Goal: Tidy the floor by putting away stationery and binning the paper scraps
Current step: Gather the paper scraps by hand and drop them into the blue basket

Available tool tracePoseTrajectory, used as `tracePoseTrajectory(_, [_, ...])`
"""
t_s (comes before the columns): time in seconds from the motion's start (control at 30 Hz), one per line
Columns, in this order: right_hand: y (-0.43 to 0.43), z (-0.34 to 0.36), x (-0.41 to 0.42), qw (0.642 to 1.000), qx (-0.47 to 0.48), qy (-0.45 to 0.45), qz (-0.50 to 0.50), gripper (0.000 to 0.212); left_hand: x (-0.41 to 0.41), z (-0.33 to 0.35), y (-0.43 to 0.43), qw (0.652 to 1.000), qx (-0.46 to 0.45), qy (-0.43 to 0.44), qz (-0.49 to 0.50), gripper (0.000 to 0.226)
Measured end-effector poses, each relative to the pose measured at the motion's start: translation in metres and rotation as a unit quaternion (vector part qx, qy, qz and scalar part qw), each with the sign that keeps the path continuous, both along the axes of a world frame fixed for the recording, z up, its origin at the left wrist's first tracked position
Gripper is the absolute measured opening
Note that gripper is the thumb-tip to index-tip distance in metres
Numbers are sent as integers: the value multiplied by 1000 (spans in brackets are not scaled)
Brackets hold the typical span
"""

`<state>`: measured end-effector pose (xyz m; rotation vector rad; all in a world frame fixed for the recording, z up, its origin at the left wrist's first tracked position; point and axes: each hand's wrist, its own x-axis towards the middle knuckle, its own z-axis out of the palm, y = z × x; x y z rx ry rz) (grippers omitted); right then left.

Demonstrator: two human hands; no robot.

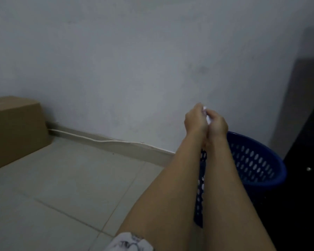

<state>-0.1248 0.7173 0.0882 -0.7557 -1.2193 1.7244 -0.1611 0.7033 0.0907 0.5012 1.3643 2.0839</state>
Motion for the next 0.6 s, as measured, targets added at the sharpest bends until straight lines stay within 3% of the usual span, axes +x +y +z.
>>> tracePoseTrajectory(0.07, [27, -18, 14, 998, -41, -9, -42, 19, 16, -10, 14, 997, -40, 48, -41, 26])
tracePoseTrajectory(0.2, [54, -52, 39, 957, -18, -243, -160, 34, 25, -40, 33, 969, -147, 181, -84, 31])
tracePoseTrajectory(0.3, [64, -64, 41, 935, -8, -313, -167, 57, 23, -51, 24, 955, -189, 205, -99, 65])
tracePoseTrajectory(0.37, [69, -62, 40, 925, 0, -343, -164, 62, 18, -57, 22, 968, -196, 131, -82, 108])
tracePoseTrajectory(0.43, [71, -57, 36, 907, 34, -393, -149, 61, 7, -67, 26, 978, -179, 90, -61, 126])
tracePoseTrajectory(0.5, [67, -54, 30, 891, 78, -430, -125, 57, 7, -57, 9, 980, -174, 88, -41, 105])
tracePoseTrajectory(0.6, [49, -53, 4, 899, 153, -399, -96, 53, -7, -62, -7, 981, -148, 117, 39, 61])
